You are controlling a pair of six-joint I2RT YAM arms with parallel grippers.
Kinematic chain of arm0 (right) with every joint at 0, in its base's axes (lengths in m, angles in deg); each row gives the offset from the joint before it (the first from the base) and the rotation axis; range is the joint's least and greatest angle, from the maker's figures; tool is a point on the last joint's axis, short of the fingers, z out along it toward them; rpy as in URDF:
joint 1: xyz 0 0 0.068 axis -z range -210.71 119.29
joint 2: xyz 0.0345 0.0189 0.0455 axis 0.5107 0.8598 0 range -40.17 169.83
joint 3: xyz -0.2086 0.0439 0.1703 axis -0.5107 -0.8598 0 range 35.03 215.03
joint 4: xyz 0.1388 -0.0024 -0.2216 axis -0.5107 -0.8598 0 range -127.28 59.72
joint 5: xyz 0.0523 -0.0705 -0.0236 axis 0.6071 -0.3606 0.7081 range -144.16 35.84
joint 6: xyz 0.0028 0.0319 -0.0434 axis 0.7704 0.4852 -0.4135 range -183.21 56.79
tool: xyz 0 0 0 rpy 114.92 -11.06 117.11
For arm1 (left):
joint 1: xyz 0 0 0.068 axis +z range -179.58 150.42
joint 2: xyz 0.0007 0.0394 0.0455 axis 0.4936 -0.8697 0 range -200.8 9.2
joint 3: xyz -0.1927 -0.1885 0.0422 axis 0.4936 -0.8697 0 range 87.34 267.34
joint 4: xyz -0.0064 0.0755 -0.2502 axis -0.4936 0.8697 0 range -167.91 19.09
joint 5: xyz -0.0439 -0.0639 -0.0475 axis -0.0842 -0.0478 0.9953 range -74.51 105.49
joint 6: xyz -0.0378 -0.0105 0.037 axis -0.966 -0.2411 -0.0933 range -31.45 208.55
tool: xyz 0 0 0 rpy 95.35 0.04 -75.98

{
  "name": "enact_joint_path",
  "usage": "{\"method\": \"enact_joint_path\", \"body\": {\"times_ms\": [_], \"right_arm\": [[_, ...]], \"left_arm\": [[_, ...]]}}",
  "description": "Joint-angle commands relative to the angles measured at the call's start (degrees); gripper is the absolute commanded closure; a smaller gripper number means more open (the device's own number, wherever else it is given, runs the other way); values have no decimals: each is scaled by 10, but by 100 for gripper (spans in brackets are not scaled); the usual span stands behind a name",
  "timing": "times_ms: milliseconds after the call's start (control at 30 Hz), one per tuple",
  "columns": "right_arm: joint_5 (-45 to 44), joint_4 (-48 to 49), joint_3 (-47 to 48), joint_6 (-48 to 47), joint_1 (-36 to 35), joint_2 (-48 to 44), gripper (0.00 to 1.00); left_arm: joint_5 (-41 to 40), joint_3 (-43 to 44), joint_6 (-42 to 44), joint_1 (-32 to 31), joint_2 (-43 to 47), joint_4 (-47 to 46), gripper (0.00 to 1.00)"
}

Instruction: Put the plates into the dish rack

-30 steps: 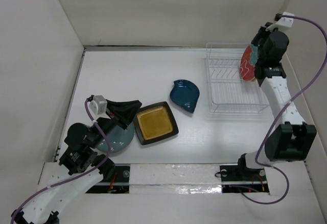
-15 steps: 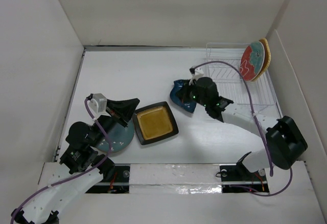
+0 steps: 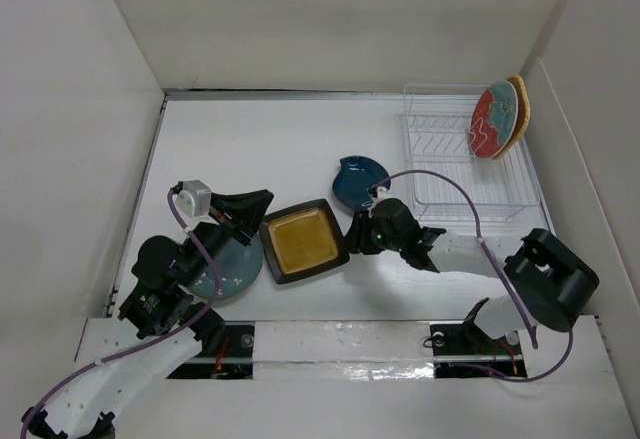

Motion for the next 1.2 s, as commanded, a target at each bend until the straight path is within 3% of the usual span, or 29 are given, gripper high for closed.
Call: {"method": "enact_joint_path", "body": {"times_ms": [0, 200, 333, 700, 800, 900, 1033, 1167], "right_arm": [[-19, 37, -13, 34, -7, -14, 52], [7, 63, -17, 30, 5, 14, 46], [78, 117, 0, 29, 11, 68, 46], [138, 241, 0, 70, 39, 182, 47], [144, 292, -18, 91, 46, 212, 52], [141, 327, -31, 101, 46, 218, 62], [111, 287, -32, 84, 40, 180, 86], [80, 245, -28, 66, 39, 129, 100]], "left_arm": [[9, 15, 6, -3, -4, -19, 90], [10, 14, 6, -3, -10, -20, 89], [10, 14, 6, -3, -11, -21, 88], [11, 15, 9, -3, -12, -18, 88], [7, 14, 9, -3, -10, -22, 88], [5, 14, 10, -3, -13, -18, 88], [9, 15, 10, -3, -13, -22, 88], [10, 15, 10, -3, -13, -19, 88]]}}
